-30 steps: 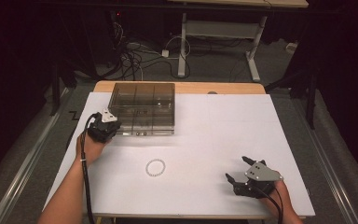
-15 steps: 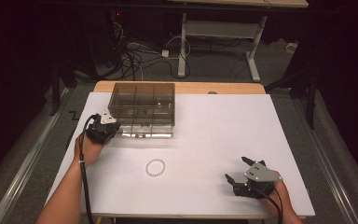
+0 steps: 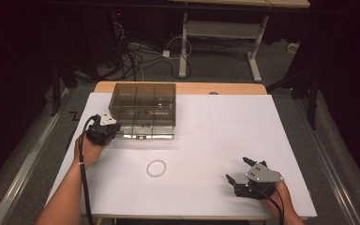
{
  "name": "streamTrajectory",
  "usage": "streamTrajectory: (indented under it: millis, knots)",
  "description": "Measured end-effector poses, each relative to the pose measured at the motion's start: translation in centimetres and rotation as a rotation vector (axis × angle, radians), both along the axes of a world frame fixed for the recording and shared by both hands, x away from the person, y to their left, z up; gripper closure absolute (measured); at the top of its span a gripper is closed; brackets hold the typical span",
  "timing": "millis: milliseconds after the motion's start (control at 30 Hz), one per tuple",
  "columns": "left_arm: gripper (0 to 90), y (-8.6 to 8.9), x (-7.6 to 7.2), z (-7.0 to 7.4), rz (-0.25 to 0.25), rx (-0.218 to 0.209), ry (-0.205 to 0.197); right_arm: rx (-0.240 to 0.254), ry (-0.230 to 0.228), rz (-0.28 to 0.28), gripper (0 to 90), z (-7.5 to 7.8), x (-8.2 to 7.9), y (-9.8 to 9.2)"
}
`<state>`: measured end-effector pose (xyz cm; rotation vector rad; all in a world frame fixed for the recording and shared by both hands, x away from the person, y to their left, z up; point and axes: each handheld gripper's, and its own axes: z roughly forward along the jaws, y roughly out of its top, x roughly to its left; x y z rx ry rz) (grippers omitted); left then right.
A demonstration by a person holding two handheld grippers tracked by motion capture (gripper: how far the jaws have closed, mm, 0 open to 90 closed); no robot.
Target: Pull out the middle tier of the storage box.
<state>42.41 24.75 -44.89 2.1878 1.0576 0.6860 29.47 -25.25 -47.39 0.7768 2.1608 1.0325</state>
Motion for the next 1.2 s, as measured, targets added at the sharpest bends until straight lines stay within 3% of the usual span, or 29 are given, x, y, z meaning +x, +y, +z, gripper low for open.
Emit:
streamTrajectory:
  millis: [267,433,533,733,967,1200]
  knots:
    - [85.9,-1.2,-1.2,1.0,-0.053,-0.024,-0.065,0.001,0.000,-0.002,18.1,0.0,0.0,-0.1]
    - [82.2,-2.5,-2.1,1.3,-0.104,-0.005,-0.108,0.002,-0.002,-0.003,18.1,0.1,0.0,-0.2]
    - [82.3,-3.2,-2.8,1.6,-0.129,-0.024,-0.129,0.003,-0.005,-0.004,18.1,0.1,0.0,-0.2]
    - [82.0,-4.7,-4.0,2.0,-0.185,-0.049,-0.143,-0.001,-0.004,-0.001,18.1,0.1,0.0,-0.2]
    - [74.4,-6.4,-5.8,2.0,-0.270,-0.071,-0.151,-0.003,-0.007,-0.002,18.1,0.1,0.0,-0.2]
    - [68.6,-7.8,-7.5,1.7,-0.318,-0.073,-0.179,-0.001,-0.005,-0.001,18.1,0.1,0.0,-0.2]
